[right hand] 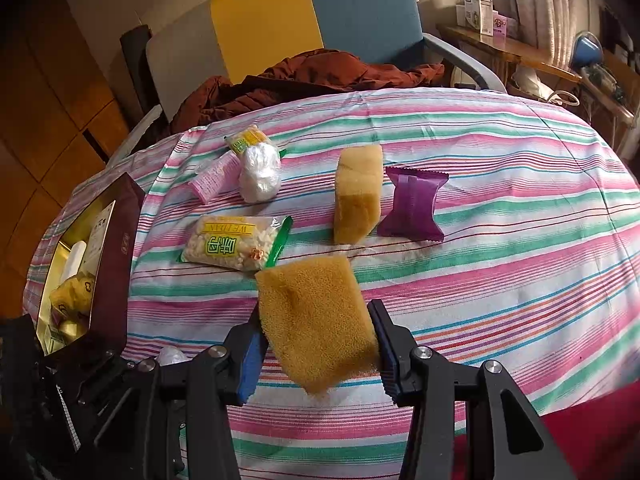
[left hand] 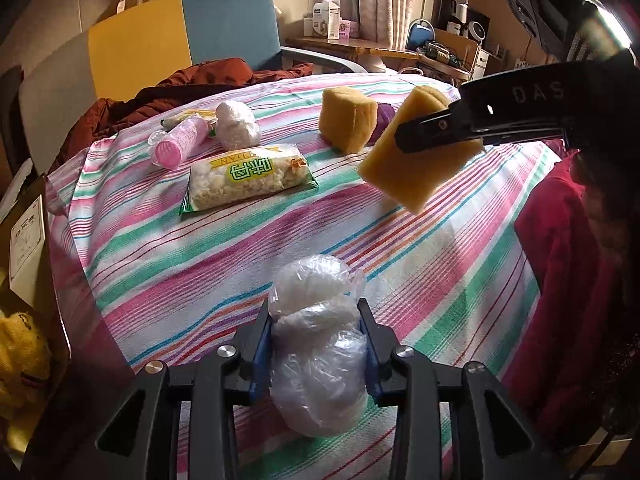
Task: Organize objects
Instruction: 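Carry the cotton bag with the left tool into the tray while the right tool carries the sponge there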
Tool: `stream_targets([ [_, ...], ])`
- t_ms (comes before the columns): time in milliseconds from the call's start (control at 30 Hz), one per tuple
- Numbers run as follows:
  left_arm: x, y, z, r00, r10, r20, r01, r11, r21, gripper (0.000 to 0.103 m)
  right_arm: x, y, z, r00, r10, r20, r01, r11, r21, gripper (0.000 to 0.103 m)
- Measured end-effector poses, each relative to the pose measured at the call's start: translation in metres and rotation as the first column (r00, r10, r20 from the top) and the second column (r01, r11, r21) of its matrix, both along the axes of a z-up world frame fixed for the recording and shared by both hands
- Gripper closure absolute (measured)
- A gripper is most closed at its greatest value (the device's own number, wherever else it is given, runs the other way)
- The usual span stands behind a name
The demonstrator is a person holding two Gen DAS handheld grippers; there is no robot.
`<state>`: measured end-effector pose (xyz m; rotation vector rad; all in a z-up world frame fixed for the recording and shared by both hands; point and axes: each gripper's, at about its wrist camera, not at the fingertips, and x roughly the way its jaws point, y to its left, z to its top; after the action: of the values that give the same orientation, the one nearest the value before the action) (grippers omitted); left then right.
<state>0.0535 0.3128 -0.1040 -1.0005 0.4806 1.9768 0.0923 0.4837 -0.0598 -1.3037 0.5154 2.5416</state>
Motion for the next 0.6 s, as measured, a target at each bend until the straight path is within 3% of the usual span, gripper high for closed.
stream_targets([
  [133, 0.003, -0.004, 0.008, 1.0, -0.004, -0.005, 0.004, 1.0, 0.012, 0.066, 0.0, 0.0, 0.001, 1.0, 0.001, -0.003, -0.001, 1.0, 0.003, 0.054],
  [367, 0.012, -0.021, 0.044, 0.999, -0.012, -0.03, 0.015, 0.994, 0.104, 0.066, 0.0, -0.004, 0.002, 1.0, 0.0, -0.001, 0.0, 1.0, 0.025, 0.054],
  [600, -0.003, -0.073, 0.088, 0.995, 0.086, -0.045, -0.074, 0.972, 0.222, 0.066, 0.004, -0.019, 0.01, 1.0, 0.007, -0.03, -0.008, 1.0, -0.021, 0.054],
])
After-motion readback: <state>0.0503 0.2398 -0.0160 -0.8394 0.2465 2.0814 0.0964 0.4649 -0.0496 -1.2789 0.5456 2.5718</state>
